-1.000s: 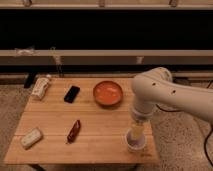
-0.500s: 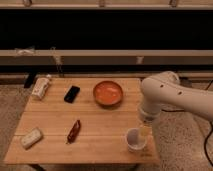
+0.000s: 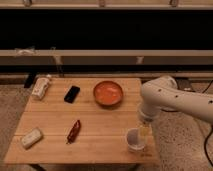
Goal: Pick up the ceramic cup
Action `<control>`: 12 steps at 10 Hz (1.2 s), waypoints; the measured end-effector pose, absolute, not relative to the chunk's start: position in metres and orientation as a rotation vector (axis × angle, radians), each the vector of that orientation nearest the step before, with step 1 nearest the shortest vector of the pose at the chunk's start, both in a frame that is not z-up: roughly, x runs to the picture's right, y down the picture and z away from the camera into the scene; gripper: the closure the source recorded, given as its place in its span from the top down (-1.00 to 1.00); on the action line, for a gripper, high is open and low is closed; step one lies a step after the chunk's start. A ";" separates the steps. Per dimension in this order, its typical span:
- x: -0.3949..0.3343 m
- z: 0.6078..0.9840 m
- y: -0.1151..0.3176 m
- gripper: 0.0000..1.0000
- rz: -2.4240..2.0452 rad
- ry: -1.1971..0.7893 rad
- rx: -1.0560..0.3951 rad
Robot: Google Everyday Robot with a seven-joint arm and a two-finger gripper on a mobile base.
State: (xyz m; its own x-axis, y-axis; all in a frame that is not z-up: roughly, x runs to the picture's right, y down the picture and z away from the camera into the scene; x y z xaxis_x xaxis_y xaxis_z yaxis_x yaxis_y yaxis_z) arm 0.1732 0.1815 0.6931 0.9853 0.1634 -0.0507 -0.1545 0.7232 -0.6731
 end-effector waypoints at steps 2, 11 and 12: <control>0.170 0.708 0.186 0.60 0.176 -0.023 -0.749; 0.169 0.749 0.208 0.12 0.222 -0.073 -0.827; 0.169 0.750 0.207 -0.08 0.224 -0.078 -0.827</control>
